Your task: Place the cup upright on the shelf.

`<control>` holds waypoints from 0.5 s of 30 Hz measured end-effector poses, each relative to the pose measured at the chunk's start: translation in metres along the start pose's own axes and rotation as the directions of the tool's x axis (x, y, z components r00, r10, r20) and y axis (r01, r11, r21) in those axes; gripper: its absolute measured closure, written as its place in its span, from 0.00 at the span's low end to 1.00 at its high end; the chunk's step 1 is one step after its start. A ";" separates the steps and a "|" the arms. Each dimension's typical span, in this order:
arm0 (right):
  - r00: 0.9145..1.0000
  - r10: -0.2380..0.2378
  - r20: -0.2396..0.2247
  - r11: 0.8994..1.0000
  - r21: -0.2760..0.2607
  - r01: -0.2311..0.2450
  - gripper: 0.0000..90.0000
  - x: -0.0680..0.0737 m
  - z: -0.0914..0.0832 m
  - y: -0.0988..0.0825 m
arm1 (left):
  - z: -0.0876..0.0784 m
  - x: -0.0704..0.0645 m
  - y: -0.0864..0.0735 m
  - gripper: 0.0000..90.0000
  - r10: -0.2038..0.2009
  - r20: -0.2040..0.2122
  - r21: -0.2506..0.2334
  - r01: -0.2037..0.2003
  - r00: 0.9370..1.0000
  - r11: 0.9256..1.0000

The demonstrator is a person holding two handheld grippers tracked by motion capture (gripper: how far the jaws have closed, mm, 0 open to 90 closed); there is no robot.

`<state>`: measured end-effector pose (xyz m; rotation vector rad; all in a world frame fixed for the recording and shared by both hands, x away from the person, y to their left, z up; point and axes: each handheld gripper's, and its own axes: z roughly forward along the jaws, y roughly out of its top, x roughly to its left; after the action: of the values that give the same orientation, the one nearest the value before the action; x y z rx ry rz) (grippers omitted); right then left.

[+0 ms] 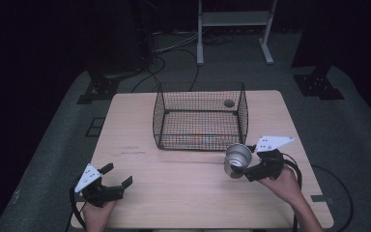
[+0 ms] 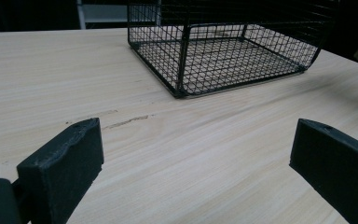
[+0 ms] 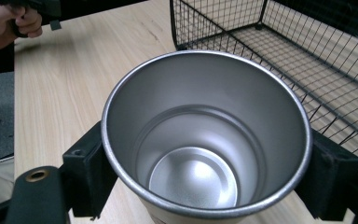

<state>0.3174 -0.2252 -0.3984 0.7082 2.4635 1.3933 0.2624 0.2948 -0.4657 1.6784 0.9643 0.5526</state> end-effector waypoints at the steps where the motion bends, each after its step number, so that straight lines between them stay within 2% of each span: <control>1: 1.000 -0.004 0.000 1.000 -0.002 0.004 0.20 -0.001 -0.001 0.002 | 0.000 0.000 0.000 0.02 0.001 0.000 0.001 -0.001 1.000 1.000; 8: 1.000 -0.020 -0.008 1.000 -0.008 0.020 0.20 -0.006 -0.007 0.026 | 0.001 -0.001 0.000 0.02 -0.001 0.012 0.007 0.001 1.000 1.000; 15: 0.999 -0.007 -0.031 1.000 -0.009 0.007 0.20 -0.014 -0.005 0.042 | 0.002 -0.001 -0.001 0.02 -0.003 0.016 0.006 0.002 1.000 1.000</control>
<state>0.3395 -0.2175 -0.3607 0.6806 2.4797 1.4226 0.2631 0.2924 -0.4668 1.6842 0.9572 0.5344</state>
